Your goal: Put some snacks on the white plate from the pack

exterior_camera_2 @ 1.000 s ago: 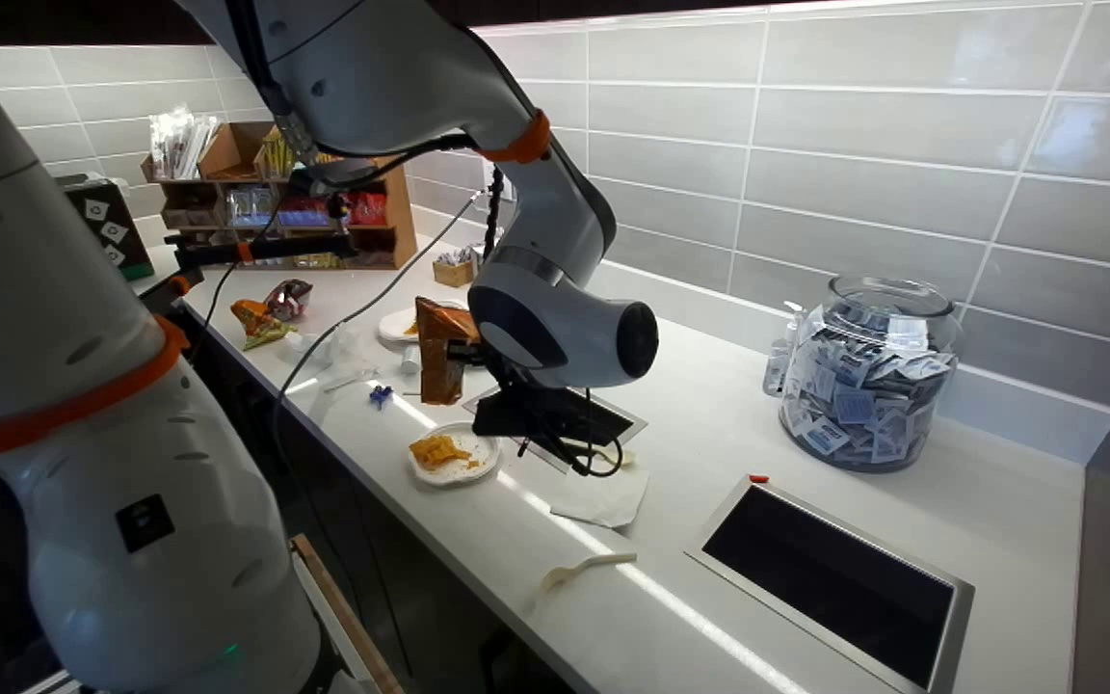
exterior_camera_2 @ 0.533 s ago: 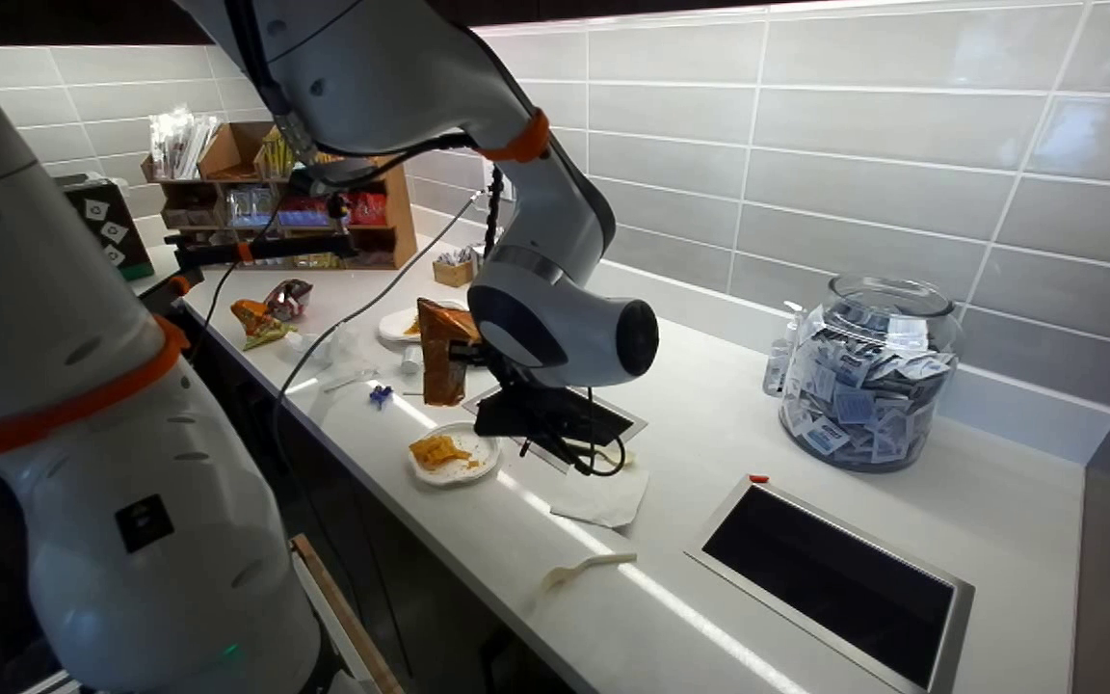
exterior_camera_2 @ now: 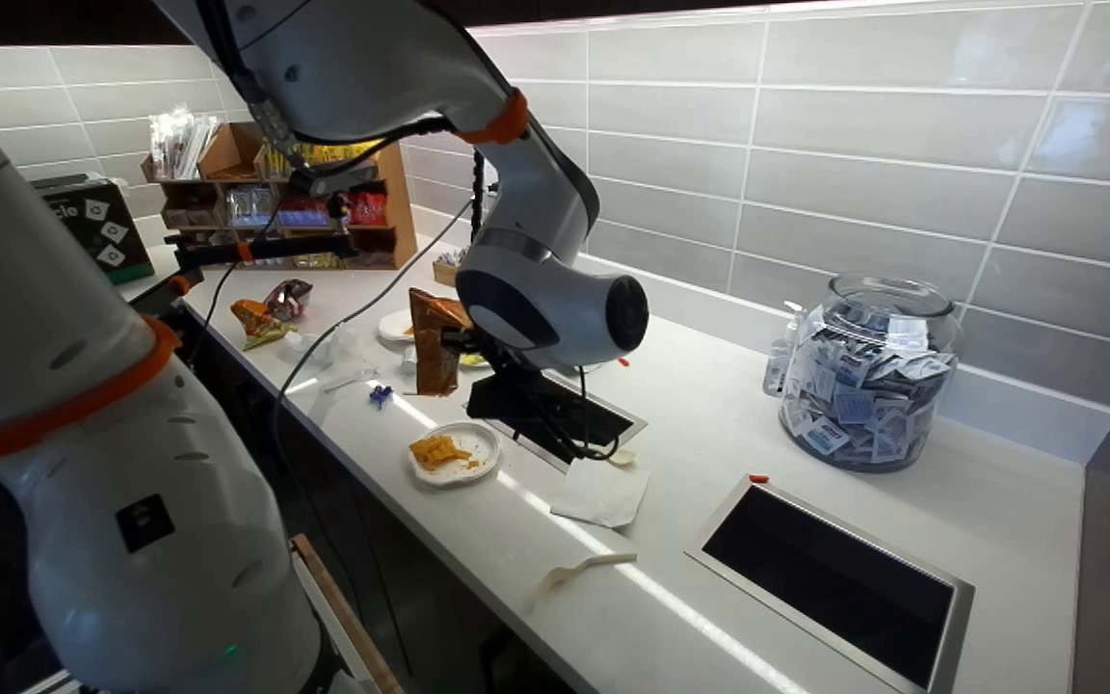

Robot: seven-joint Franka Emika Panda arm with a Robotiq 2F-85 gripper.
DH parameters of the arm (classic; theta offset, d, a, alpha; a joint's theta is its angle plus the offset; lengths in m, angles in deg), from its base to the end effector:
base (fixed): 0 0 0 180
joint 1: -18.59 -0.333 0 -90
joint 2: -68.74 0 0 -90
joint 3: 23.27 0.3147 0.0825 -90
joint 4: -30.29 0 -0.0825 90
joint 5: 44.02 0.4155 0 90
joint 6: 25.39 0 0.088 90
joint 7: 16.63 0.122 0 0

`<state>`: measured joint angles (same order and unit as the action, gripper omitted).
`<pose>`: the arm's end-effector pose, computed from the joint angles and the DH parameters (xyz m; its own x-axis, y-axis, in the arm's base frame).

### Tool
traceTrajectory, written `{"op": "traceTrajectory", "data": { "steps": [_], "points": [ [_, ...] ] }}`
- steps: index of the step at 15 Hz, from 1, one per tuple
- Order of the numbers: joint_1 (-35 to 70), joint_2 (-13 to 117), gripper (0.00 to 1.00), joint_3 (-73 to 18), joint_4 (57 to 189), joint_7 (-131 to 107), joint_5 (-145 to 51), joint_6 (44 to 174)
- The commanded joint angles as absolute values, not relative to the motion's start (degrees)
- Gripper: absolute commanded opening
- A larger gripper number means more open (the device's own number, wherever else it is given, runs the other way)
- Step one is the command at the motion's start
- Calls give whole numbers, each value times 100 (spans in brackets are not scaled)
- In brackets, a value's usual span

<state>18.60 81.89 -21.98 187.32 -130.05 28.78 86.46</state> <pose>0.3742 0.0846 0.2541 0.4462 0.4265 0.7868 0.8947 -0.1914 -0.4036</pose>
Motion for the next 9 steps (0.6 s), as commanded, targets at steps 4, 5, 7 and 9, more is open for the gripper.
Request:
{"op": "traceTrajectory", "data": {
  "steps": [4, 5, 7, 9],
  "points": [
    [1746, 9061, 0, -1766, 18821, -11518, 2485, 9392],
    [1728, 9147, 0, -1703, 18803, -11281, 2370, 9473],
    [1686, 9290, 0, -1527, 18749, -10667, 2083, 9792],
    [1628, 9366, 0, -1378, 18641, -10036, 1690, 10028]
  ]
}}
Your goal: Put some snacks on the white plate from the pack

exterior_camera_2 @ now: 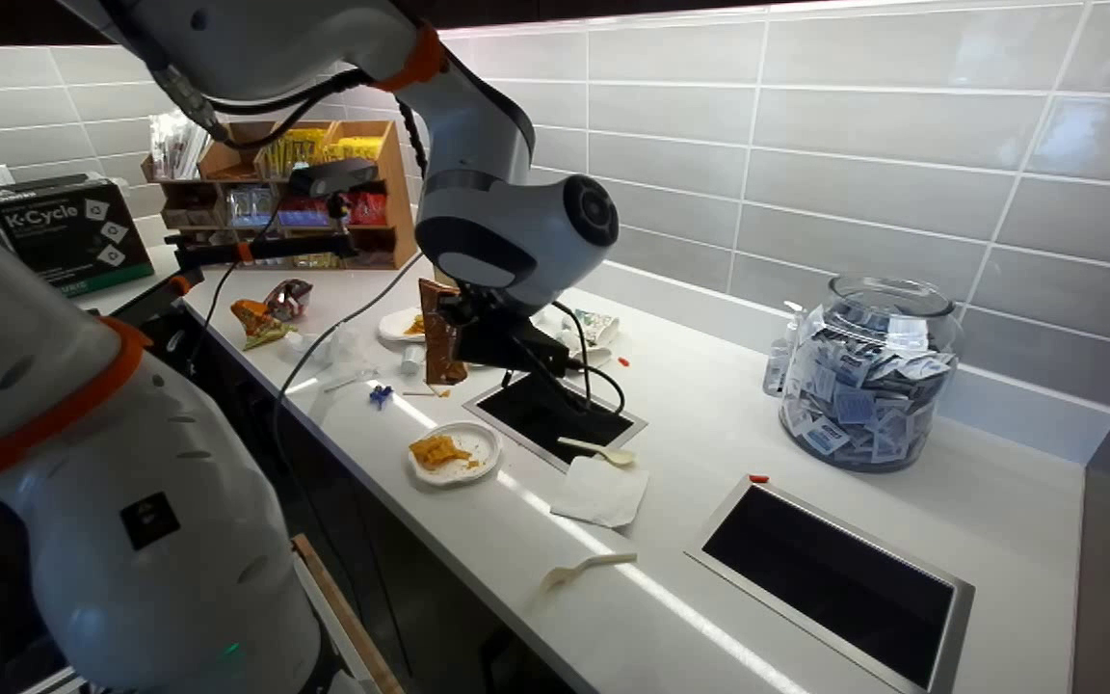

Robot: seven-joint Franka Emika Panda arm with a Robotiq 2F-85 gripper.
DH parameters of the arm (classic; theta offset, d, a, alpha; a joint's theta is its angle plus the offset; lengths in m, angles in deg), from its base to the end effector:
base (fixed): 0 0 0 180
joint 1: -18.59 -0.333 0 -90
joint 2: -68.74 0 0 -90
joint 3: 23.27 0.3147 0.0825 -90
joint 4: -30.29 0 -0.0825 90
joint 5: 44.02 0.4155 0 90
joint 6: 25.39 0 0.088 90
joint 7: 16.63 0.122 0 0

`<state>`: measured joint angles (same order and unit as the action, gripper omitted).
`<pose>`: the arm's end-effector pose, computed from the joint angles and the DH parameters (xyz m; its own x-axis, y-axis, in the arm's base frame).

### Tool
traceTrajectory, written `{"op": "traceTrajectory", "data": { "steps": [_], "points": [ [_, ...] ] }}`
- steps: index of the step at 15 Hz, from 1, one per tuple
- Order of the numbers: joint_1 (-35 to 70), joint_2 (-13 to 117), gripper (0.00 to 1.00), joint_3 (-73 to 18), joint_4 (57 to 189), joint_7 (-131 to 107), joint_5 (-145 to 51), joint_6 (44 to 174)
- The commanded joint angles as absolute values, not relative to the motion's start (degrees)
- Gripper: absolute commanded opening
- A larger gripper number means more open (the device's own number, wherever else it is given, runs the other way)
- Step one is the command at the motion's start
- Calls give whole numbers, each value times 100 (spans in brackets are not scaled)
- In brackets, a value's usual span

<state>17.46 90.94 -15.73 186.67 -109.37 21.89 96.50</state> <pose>0.3853 0.1064 0.3077 0.5298 0.5438 0.6508 0.8476 -0.3658 -0.3843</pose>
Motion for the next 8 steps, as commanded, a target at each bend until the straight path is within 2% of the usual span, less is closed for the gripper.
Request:
{"op": "traceTrajectory", "data": {
  "steps": [1, 8],
  "points": [
    [1591, 9387, 0, -1307, 18597, -9729, 1486, 10147],
    [1315, 9346, 0, -1102, 18119, -7094, -463, 10205]
  ]
}}
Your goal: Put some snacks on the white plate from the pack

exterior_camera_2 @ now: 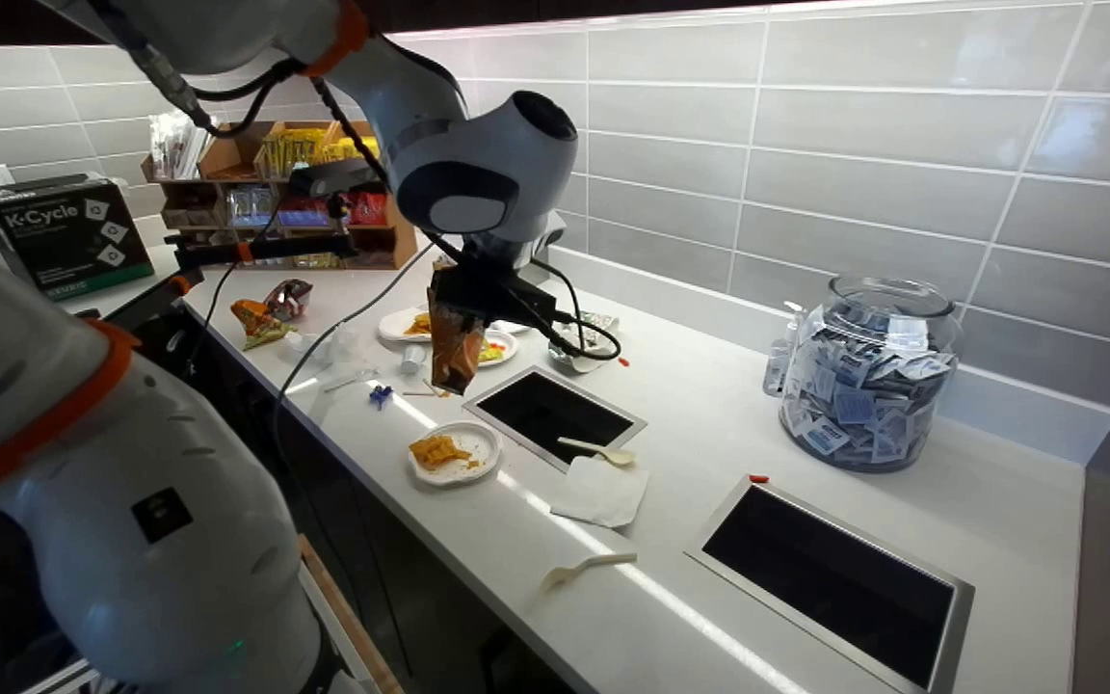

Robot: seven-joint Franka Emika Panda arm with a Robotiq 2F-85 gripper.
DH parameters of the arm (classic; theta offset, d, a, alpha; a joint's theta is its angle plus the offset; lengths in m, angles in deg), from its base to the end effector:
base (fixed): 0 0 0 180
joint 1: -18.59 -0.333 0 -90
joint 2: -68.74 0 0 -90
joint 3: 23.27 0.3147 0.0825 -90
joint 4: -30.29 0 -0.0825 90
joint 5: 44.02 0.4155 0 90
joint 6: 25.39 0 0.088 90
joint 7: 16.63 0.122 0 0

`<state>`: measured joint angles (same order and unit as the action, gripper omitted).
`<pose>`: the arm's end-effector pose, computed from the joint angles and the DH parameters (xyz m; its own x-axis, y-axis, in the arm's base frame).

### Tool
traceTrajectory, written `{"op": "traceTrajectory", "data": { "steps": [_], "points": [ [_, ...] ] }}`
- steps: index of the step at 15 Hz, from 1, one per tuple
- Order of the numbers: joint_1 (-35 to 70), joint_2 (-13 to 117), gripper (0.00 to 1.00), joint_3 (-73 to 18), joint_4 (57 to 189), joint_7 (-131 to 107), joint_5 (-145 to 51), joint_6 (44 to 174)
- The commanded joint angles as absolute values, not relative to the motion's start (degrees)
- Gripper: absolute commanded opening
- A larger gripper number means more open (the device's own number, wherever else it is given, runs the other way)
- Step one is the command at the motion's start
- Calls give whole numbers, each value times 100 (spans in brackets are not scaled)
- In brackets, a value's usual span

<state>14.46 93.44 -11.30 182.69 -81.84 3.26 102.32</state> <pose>0.3964 0.1403 0.3472 0.6331 0.6519 0.4173 0.7740 -0.5414 -0.3284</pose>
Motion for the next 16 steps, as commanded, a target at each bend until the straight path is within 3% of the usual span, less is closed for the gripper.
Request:
{"op": "traceTrajectory", "data": {
  "steps": [1, 16],
  "points": [
    [1271, 9317, 0, -1105, 18040, -6686, -779, 10146],
    [949, 8817, 0, -1297, 17529, -2827, -3564, 9782]
  ]
}}
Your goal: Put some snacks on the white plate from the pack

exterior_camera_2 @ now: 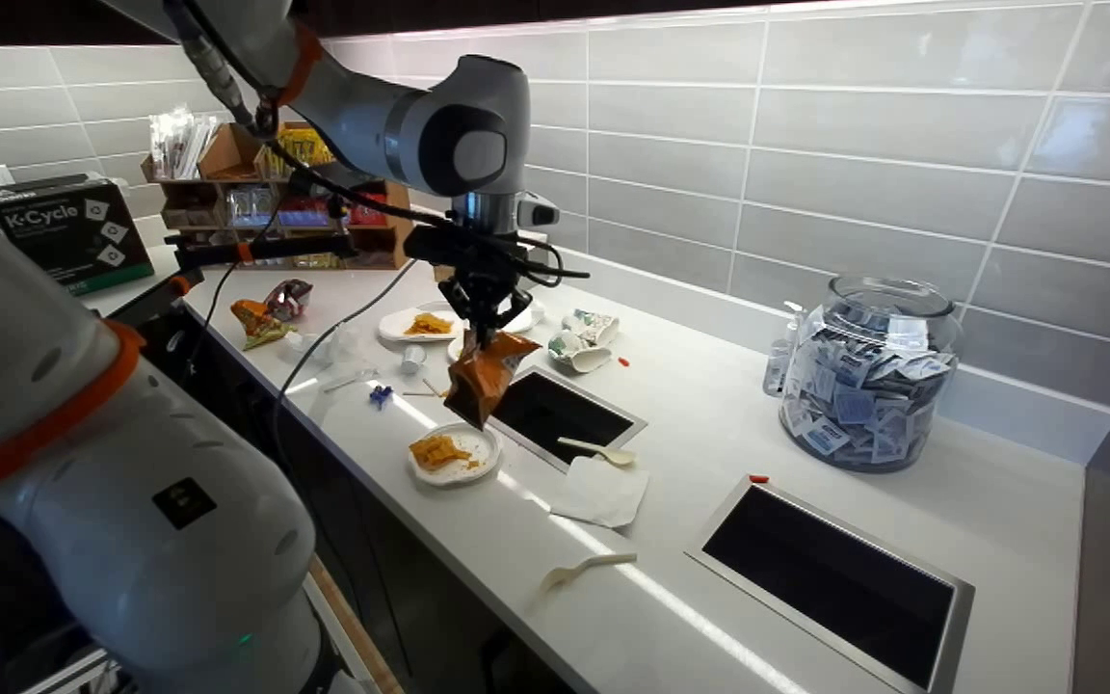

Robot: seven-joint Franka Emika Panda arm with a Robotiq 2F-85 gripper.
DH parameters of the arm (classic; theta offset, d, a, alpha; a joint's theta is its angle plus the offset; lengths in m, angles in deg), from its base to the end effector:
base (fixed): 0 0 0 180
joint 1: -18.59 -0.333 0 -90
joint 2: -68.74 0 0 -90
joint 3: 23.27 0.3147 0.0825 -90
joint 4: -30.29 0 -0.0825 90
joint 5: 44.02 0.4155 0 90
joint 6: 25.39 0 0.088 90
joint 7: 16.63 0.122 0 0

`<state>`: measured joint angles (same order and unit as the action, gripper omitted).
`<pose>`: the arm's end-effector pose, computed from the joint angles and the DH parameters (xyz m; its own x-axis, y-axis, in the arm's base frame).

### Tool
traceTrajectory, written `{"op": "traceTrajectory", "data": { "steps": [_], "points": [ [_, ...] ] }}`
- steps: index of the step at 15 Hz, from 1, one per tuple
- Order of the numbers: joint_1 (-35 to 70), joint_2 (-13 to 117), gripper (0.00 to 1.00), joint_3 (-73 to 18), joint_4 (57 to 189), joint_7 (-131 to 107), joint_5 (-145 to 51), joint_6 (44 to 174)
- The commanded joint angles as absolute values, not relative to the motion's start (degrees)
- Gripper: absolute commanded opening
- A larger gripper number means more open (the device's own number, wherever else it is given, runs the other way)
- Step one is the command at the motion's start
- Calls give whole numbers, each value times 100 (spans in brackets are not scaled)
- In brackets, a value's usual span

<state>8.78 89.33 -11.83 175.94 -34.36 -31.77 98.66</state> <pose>0.4082 0.1667 0.3592 0.8552 0.5183 0.0068 0.5159 -0.8499 -0.1073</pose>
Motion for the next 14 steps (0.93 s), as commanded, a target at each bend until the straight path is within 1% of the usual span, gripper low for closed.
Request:
{"op": "traceTrajectory", "data": {
  "steps": [1, 9, 14],
  "points": [
    [1005, 8835, 0, -1349, 17575, -2705, -3687, 9814],
    [1357, 8838, 0, -1889, 17641, -2537, -4164, 9833],
    [1550, 8815, 0, -2054, 17810, -2438, -4344, 9913]
  ]
}}
